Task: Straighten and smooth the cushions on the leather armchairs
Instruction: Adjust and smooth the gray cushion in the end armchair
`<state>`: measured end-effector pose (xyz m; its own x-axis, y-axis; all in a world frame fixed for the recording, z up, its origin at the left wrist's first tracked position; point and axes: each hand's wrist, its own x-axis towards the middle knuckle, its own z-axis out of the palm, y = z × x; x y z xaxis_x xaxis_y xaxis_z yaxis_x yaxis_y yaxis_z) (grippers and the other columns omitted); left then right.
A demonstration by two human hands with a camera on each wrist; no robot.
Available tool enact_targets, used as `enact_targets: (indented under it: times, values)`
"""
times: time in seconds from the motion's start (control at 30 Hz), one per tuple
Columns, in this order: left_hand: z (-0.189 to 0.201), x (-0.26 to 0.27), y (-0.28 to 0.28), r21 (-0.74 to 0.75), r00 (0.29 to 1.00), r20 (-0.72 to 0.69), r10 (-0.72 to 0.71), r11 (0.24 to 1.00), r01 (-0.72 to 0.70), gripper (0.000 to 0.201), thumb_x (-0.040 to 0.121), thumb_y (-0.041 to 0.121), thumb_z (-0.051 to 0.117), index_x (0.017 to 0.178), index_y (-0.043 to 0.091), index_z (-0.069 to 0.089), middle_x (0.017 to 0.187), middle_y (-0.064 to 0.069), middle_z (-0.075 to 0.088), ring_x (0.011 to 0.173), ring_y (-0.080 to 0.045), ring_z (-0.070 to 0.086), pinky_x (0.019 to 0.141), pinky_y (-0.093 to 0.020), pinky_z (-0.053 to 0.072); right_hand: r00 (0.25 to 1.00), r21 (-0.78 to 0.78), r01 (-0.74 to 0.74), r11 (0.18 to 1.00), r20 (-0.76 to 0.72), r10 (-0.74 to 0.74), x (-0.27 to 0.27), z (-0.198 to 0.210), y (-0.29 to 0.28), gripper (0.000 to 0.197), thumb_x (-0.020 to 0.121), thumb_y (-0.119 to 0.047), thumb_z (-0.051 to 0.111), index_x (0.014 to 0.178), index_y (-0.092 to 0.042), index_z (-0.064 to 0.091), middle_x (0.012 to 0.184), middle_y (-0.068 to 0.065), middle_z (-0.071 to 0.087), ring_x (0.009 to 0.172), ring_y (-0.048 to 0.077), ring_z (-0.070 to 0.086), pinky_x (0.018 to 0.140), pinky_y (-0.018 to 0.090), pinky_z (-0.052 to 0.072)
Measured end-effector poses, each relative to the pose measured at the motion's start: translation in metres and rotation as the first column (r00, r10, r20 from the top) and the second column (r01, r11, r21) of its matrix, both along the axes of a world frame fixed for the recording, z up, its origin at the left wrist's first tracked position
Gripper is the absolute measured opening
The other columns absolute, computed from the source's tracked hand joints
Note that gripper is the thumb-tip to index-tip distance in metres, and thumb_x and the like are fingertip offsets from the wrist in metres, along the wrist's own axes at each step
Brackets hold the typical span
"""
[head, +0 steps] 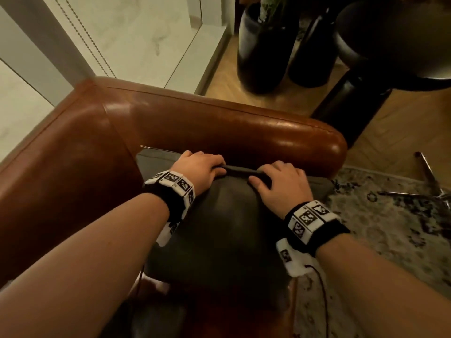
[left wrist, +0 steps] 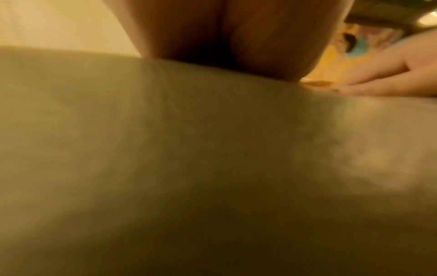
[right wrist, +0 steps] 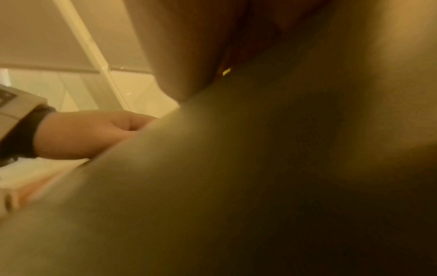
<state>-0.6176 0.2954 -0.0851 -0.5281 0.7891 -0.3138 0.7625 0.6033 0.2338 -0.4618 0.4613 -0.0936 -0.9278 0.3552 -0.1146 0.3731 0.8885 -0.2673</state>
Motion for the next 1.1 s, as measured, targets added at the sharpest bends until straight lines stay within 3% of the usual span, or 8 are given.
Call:
enact_targets:
  times: [0.4,0.5,0.6,0.7,0.77,0.87,1.0,1.1]
  values:
    - [-0.013,-0.059,-0.072,-0.065,0.973,-0.214,0.09,0.992,-0.106,0.053,0.087,0.065,0.013,0.1,0.026,0.047,0.105,-0.001,0.059,0.102,-0.024,0.055,0.09,-0.038,0.035,0.98,0.265,-0.054,0.963,-0.17,0.102,0.034,-0.022,0.061,0.064,0.096,-0.06,0.015,0.088,-0.014,0.058,0.076,0.002,0.06,0.07,0.024,0.058,0.064,0.033,0.043]
    - [-0.009,-0.055,-0.071,-0.101,0.969,-0.221,0.113,0.985,-0.138,0.063,0.085,0.068,0.011,0.113,0.026,0.049,0.113,-0.002,0.057,0.109,-0.025,0.053,0.095,-0.039,0.035,0.994,0.198,-0.018,0.98,-0.1,0.039,0.035,-0.016,0.061,0.057,0.095,-0.06,0.021,0.101,-0.017,0.059,0.091,0.001,0.061,0.086,0.023,0.058,0.077,0.036,0.044]
    - [-0.001,-0.026,-0.071,0.078,0.929,-0.342,0.145,0.989,-0.126,0.048,0.097,0.052,0.03,0.137,0.028,0.042,0.136,-0.001,0.049,0.128,-0.025,0.042,0.109,-0.041,0.028,0.951,0.134,-0.006,0.991,-0.307,0.047,0.047,-0.002,0.032,0.038,0.094,-0.044,0.043,0.119,-0.02,0.058,0.116,0.002,0.059,0.112,0.024,0.054,0.104,0.042,0.037]
    - [-0.004,0.023,-0.065,0.215,0.952,-0.298,0.065,0.977,0.001,0.049,0.098,0.043,0.029,0.145,0.029,0.035,0.149,0.002,0.041,0.138,-0.022,0.035,0.115,-0.043,0.023,0.848,0.122,-0.331,0.936,-0.397,0.351,0.067,-0.013,-0.052,0.033,0.09,-0.029,0.056,0.121,-0.022,0.064,0.131,0.0,0.059,0.127,0.021,0.05,0.113,0.05,0.03]
    - [-0.02,0.031,-0.065,0.101,0.957,-0.288,-0.034,0.993,0.066,0.053,0.098,0.047,0.019,0.15,0.037,0.022,0.158,0.006,0.026,0.146,-0.019,0.023,0.119,-0.043,0.016,0.752,0.188,-0.609,0.771,-0.175,0.636,0.081,-0.047,-0.102,0.038,0.089,-0.033,0.054,0.126,-0.027,0.061,0.144,-0.001,0.051,0.138,0.02,0.041,0.117,0.051,0.022]
    - [-0.037,0.013,-0.078,0.094,0.923,-0.332,0.194,0.981,-0.172,0.057,0.095,0.052,0.011,0.151,0.04,0.012,0.161,0.006,0.016,0.149,-0.021,0.013,0.12,-0.046,0.009,0.662,0.26,-0.74,0.62,0.122,0.74,0.079,-0.08,-0.098,0.057,0.091,-0.047,0.048,0.146,-0.032,0.039,0.159,-0.004,0.026,0.148,0.019,0.019,0.121,0.046,0.004]
    - [-0.033,0.041,-0.077,0.236,0.799,-0.292,0.525,0.849,-0.472,0.064,0.094,0.051,0.02,0.153,0.029,0.013,0.162,-0.002,0.009,0.149,-0.031,0.0,0.119,-0.051,0.0,0.909,0.26,-0.392,0.883,-0.042,0.416,0.044,-0.046,-0.044,0.061,0.096,-0.057,0.035,0.152,-0.036,0.022,0.161,-0.007,0.017,0.15,0.018,0.01,0.121,0.046,0.008]
    - [-0.041,0.102,-0.041,0.17,0.94,-0.331,0.08,0.985,-0.024,0.067,0.092,0.054,0.029,0.153,0.032,0.012,0.162,-0.001,0.01,0.149,-0.03,0.007,0.118,-0.056,0.005,0.967,0.212,-0.243,0.947,-0.022,0.253,0.028,-0.029,-0.035,0.061,0.097,-0.055,0.028,0.153,-0.034,0.017,0.162,-0.005,0.015,0.151,0.02,0.006,0.12,0.05,0.008]
